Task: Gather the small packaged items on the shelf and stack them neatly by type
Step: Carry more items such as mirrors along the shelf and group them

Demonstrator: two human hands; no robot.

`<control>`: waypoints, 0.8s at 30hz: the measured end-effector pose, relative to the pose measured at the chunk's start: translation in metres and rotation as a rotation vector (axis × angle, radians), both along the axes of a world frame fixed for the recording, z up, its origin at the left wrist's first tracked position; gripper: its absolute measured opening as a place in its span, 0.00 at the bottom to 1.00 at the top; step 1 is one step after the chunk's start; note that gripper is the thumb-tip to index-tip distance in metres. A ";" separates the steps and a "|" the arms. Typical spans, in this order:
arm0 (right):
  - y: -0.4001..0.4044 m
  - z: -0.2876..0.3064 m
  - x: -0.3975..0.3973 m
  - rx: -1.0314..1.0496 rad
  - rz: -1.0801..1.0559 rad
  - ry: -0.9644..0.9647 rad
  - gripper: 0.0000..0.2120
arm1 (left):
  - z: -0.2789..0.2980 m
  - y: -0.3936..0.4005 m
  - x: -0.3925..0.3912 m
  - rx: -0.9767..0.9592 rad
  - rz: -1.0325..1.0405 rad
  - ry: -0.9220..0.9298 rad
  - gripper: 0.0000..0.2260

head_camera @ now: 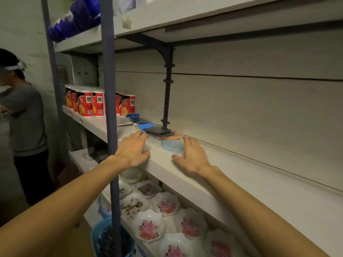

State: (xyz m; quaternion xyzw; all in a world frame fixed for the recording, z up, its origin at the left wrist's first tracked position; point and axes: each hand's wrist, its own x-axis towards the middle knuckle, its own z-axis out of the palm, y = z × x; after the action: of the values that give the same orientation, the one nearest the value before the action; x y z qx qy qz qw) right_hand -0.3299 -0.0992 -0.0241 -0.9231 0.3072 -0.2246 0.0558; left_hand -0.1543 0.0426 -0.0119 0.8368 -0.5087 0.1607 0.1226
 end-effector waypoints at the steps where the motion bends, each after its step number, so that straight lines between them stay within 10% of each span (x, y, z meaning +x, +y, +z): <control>1: -0.004 -0.001 0.005 -0.002 -0.005 0.016 0.36 | 0.001 -0.005 0.007 -0.001 -0.004 0.010 0.27; 24: -0.024 -0.004 0.074 0.039 -0.235 0.219 0.30 | -0.011 -0.128 0.159 0.194 -0.377 0.077 0.29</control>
State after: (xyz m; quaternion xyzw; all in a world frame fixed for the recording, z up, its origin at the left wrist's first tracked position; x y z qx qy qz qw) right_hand -0.2557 -0.1235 -0.0281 -0.8984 0.4217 -0.1216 0.0132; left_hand 0.0051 -0.0854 -0.0225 0.7403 -0.6642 0.0530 0.0888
